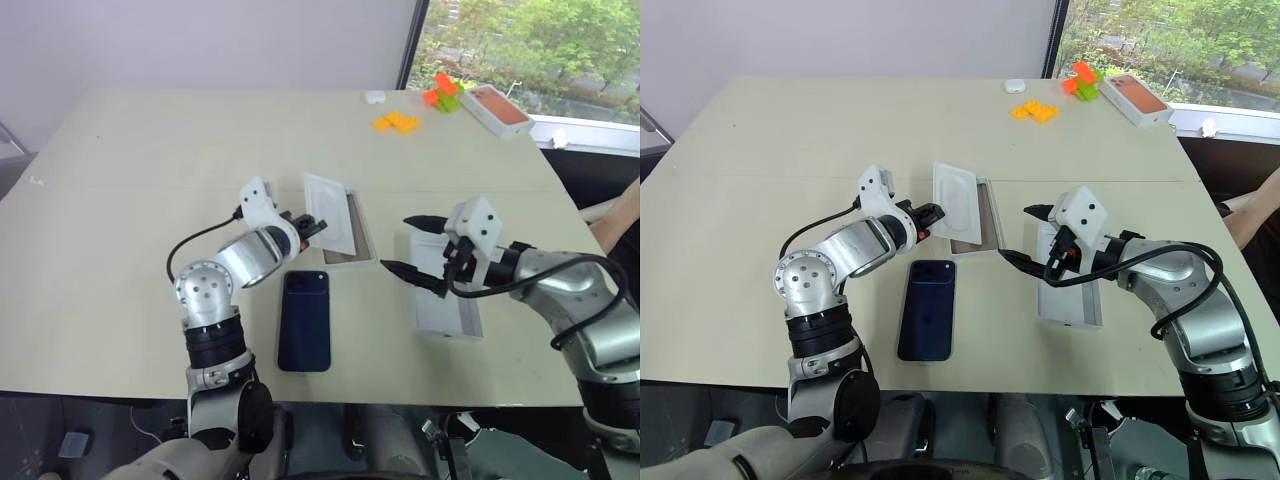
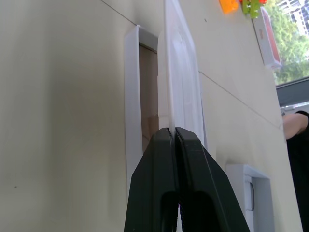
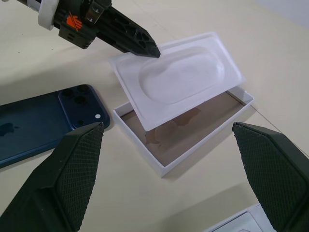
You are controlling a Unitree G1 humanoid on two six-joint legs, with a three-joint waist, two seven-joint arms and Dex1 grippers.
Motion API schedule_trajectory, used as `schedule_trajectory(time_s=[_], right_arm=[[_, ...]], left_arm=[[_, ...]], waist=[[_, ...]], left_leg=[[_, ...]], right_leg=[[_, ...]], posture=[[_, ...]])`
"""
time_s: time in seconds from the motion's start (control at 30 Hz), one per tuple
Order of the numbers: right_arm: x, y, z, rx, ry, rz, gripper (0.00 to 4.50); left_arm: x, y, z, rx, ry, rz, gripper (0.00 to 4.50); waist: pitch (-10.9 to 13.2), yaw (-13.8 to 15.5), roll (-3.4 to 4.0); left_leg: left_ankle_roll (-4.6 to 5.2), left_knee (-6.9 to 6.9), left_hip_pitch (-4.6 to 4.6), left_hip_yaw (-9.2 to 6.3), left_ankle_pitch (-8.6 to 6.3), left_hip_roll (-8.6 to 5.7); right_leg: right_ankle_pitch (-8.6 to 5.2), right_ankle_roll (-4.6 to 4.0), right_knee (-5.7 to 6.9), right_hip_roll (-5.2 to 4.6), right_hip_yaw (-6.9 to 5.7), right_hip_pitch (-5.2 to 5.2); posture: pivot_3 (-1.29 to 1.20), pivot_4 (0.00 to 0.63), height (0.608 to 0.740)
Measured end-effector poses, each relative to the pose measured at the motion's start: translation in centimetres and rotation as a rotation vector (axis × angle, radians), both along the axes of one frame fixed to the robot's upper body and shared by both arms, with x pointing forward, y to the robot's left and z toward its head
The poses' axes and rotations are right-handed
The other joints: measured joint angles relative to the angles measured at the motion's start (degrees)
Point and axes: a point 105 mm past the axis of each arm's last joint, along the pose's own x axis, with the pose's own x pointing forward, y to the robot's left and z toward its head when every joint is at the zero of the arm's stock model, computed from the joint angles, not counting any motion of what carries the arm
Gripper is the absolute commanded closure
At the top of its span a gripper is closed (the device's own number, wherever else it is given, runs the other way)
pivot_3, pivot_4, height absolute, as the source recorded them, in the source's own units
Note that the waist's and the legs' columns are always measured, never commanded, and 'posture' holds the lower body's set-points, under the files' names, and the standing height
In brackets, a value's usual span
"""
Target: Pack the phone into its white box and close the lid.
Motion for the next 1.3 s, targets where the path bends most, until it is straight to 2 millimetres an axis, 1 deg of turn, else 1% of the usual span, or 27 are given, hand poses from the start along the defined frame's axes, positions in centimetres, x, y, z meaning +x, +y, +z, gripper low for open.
schedule_trajectory(time_s=[0.2,0.43,1.07,1.17,1.2,1.23,1.3], right_arm=[[0.0,0.0,0.0,0.0,-0.004,0.001,0.0],[0.0,0.0,0.0,-0.004,-0.006,-0.001,0.0],[0.1,-0.1,-0.1,-0.014,-0.008,-0.005,0.0],[0.1,0.0,-0.1,-0.014,-0.008,-0.005,0.0],[0.0,0.0,-0.1,-0.014,-0.007,-0.005,0.0],[0.0,0.0,-0.1,-0.014,-0.007,-0.005,0.0],[0.0,0.0,-0.1,-0.014,-0.007,-0.005,0.0]], left_arm=[[0.1,-0.2,-0.4,-0.003,0.02,0.002,4.47],[0.0,-1.3,-0.8,-0.012,0.038,-0.043,4.47],[0.2,-2.2,-1.0,-0.039,0.049,-0.049,4.47],[0.3,-2.1,-1.0,-0.042,0.047,-0.047,3.53],[0.3,-2.1,-1.0,-0.042,0.047,-0.047,2.98],[0.3,-2.1,-1.0,-0.042,0.047,-0.047,2.62],[0.3,-2.2,-1.0,-0.043,0.047,-0.048,1.63]], waist=[[0.0,0.02,0.0],[0.0,0.0,0.0],[0.0,0.01,0.0],[0.0,0.02,0.0],[0.0,0.02,0.0],[0.0,0.03,0.0],[0.0,0.03,0.0]], left_leg=[[0.0,0.0,0.0,0.0,0.0,-0.01],[0.0,0.0,0.0,0.0,0.0,-0.01],[0.0,0.0,0.0,0.0,0.0,-0.01],[0.0,0.0,-0.01,0.0,0.0,-0.01],[0.0,0.0,-0.01,0.0,0.0,-0.01],[0.0,0.0,-0.01,0.0,0.0,-0.01],[0.0,0.0,-0.01,0.0,0.0,-0.02]], right_leg=[[0.0,0.0,0.0,0.0,-0.01,0.0],[0.0,0.0,0.0,0.0,0.0,0.0],[0.0,0.0,0.0,-0.01,-0.01,0.0],[0.0,0.0,-0.01,-0.01,-0.01,0.0],[0.0,0.0,-0.01,-0.01,-0.01,0.0],[0.0,0.0,-0.01,-0.01,-0.01,0.0],[0.0,0.0,-0.01,-0.01,-0.01,0.0]], posture=[[0.0,0.15,0.74],[0.0,0.15,0.74],[0.0,0.15,0.74],[0.0,0.15,0.74],[0.0,0.15,0.74],[0.0,0.15,0.74],[0.0,0.15,0.74]])
